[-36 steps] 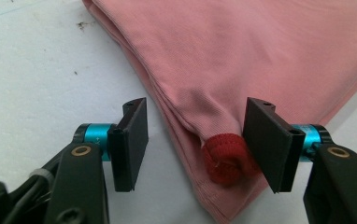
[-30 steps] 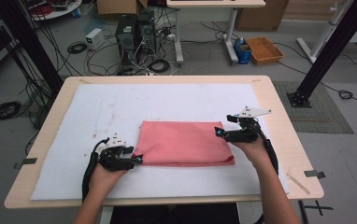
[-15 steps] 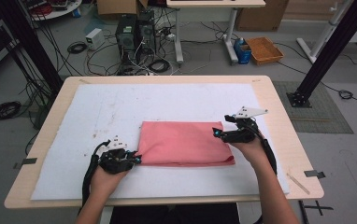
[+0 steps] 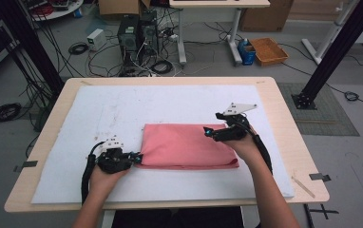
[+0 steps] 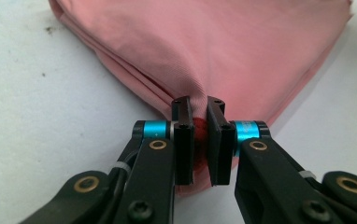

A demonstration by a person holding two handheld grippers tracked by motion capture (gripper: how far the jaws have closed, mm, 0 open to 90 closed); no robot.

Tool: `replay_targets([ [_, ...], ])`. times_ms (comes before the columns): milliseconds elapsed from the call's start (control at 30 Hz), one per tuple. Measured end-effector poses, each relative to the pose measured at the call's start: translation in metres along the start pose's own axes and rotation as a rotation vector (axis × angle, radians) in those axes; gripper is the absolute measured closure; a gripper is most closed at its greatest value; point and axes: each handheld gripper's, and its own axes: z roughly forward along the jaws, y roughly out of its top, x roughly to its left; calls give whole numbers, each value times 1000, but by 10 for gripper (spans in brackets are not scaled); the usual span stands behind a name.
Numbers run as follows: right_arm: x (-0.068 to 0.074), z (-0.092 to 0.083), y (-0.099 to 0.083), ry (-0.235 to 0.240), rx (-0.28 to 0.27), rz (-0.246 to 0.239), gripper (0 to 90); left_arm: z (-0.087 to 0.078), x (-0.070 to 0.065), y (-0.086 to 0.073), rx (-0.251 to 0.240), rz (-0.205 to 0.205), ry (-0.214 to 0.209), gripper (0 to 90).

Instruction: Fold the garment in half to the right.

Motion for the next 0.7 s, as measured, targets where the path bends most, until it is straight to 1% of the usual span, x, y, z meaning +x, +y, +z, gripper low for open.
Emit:
replay_targets([
  [100, 5, 9, 13, 20, 7, -16, 217, -1, -1, 1, -1, 4, -14, 827],
  [167, 7, 17, 23, 33, 26, -24, 217, -1, -2, 1, -2, 4, -24, 827],
  [300, 14, 37, 40, 62, 65, -35, 217, -4, -3, 1, -20, -6, -53, 828],
  [367, 18, 49, 47, 89, 76, -48, 217, -4, -4, 1, -27, -10, -66, 827],
  [433, 23, 64, 53, 112, 99, -43, 217, -4, -4, 2, -20, -3, -68, 827],
  [467, 24, 69, 55, 117, 109, -44, 217, -4, -4, 2, -19, -3, -66, 827],
  [600, 36, 100, 65, 156, 150, -49, 217, -3, -4, 2, -14, -4, -69, 827],
  [633, 36, 100, 65, 156, 150, -49, 217, -3, -4, 2, -14, -4, -69, 827],
  [667, 39, 108, 68, 167, 164, -45, 217, -3, -3, 1, -13, -1, -70, 827],
  [700, 46, 124, 72, 172, 182, -61, 217, -3, -3, 1, -17, -7, -73, 827],
])
